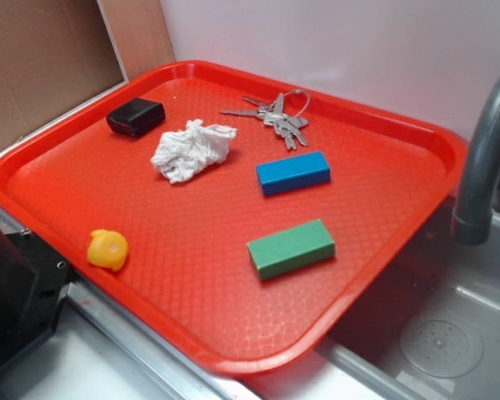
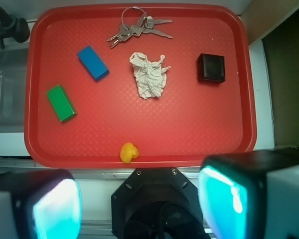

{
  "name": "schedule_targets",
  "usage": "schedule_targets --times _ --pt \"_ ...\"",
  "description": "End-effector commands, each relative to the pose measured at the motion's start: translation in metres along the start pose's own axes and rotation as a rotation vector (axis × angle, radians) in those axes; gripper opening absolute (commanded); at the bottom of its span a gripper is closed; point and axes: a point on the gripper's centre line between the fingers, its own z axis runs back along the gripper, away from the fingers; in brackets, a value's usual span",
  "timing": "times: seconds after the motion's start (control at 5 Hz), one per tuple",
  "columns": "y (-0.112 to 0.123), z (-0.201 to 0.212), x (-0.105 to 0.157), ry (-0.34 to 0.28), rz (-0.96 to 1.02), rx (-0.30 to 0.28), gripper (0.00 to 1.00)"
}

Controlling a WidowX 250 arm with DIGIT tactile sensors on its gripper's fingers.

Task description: Grab the white paper.

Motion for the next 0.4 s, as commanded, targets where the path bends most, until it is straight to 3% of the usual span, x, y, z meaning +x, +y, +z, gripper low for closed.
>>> schedule_targets --times 0.0,0.2 --pt "0.000 0.000 0.000 0.000 0.000 0.000 1.00" --pt "0.030 -0.031 0.025 0.014 0.034 0.066 1.00"
